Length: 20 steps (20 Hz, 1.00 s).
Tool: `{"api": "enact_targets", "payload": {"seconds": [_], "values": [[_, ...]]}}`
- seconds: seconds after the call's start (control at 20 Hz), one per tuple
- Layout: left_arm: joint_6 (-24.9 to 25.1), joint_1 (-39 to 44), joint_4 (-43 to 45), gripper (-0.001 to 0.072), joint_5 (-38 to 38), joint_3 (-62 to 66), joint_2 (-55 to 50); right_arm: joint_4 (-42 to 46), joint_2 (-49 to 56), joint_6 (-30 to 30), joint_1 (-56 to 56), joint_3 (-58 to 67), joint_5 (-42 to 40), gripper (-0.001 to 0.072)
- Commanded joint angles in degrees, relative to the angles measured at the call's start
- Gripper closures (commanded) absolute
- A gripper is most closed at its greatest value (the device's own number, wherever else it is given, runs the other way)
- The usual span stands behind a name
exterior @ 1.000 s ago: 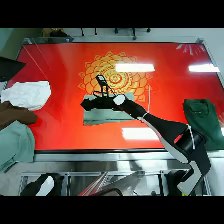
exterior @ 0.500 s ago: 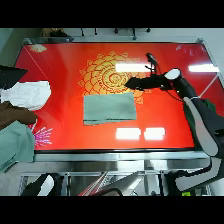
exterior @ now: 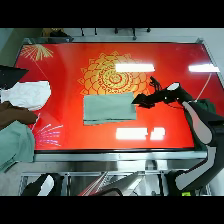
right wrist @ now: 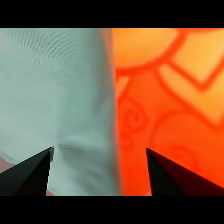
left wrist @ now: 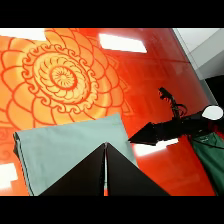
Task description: Fold the shirts.
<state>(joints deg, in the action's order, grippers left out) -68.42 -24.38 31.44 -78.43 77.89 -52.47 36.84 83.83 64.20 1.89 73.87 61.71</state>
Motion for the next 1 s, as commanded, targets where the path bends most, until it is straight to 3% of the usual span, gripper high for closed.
{"api": "enact_targets", "payload": {"seconds": [0.0, 0.05, 0.1, 0.2, 0.25, 0.4, 0.55, 0.95], "values": [[0.0, -0.1, 0.1, 0.0688, -0.1, 0.0, 0.0, -4.6, 3.0, -2.8, 4.0, -0.4, -3.0, 0.0066], [0.0, -0.1, 0.1, 0.0688, -0.1, 0.0, 0.0, -5.7, 3.1, -3.0, 4.7, -0.4, -3.7, 0.0070], [0.0, -0.1, 0.1, 0.0688, -0.1, 0.0, 0.0, -6.9, 3.1, -3.1, 5.1, -0.3, -4.3, 0.0178], [0.0, -0.1, 0.1, 0.0688, -0.2, 0.0, 0.0, -11.5, 3.0, -6.6, 5.0, 0.3, -3.6, 0.0612], [0.0, -0.1, 0.1, 0.0688, -0.6, 0.0, 0.0, -13.0, 2.5, -8.1, 4.9, 0.8, -2.6, 0.0696], [0.1, -0.1, 0.5, 0.0688, -2.1, 0.0, 0.0, -13.1, -2.4, -8.4, 3.5, 3.9, -2.1, 0.0694], [0.1, -0.1, 0.5, 0.0688, -2.6, 0.0, 0.0, -13.1, -9.8, -4.3, -2.6, 8.2, -1.4, 0.0694], [0.1, -0.1, 0.5, 0.0688, -2.6, 0.0, 0.0, -13.0, -23.6, 8.3, -34.7, 10.3, 1.1, 0.0694]]}}
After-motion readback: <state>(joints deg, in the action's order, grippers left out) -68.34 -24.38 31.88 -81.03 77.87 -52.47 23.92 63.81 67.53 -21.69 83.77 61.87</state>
